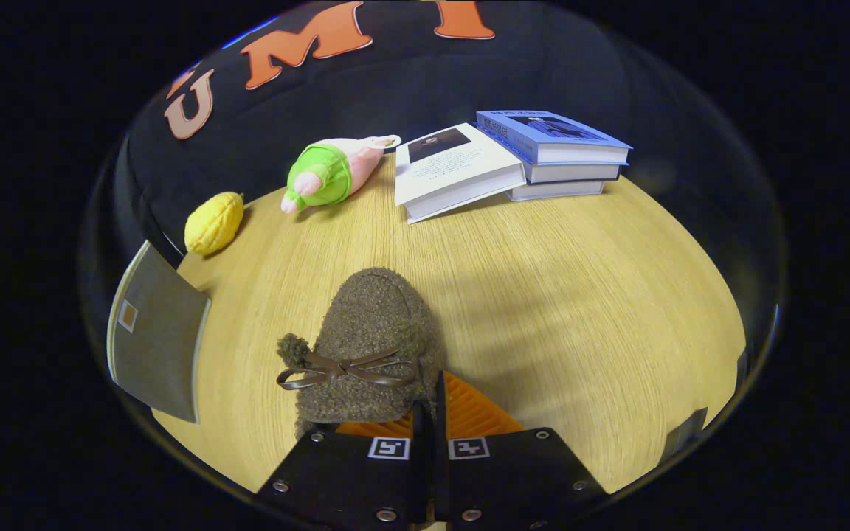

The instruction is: Open the storage box then place both shoes into the box .Put the left shoe in first, then the right shoe, with the right side of both shoes facing outward in a uniform manner.

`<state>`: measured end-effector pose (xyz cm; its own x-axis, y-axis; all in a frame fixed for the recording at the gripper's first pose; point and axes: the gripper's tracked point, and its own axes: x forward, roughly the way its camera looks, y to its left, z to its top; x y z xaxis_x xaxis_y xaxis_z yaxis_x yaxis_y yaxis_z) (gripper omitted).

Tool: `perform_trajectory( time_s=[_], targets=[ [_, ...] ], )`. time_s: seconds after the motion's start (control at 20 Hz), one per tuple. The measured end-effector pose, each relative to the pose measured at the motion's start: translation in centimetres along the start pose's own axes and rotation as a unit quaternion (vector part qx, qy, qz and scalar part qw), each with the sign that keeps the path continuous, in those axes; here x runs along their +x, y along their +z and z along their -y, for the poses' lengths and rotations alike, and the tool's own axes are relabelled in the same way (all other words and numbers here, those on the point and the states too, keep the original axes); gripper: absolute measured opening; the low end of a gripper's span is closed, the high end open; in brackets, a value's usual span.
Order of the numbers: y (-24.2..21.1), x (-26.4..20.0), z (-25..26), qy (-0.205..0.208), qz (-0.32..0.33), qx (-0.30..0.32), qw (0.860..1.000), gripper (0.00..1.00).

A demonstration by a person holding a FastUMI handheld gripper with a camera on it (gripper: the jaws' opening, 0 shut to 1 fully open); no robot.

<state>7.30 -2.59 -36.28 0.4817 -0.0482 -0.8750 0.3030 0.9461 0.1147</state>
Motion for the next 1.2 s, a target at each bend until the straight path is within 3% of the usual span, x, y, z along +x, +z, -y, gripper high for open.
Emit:
perform_trajectory(
  time_s=[0.15,0.4,1.2],
  targets=[
    [1.5,-2.0,-2.1,0.008,0.013,0.003,1.0,0.05],
    [3.6,-5.5,-8.8,0.06,0.021,-0.003,0.998,0.05],
    [8.0,-12.7,-31.4,0.185,0.034,-0.093,0.978,0.05]
  ],
)
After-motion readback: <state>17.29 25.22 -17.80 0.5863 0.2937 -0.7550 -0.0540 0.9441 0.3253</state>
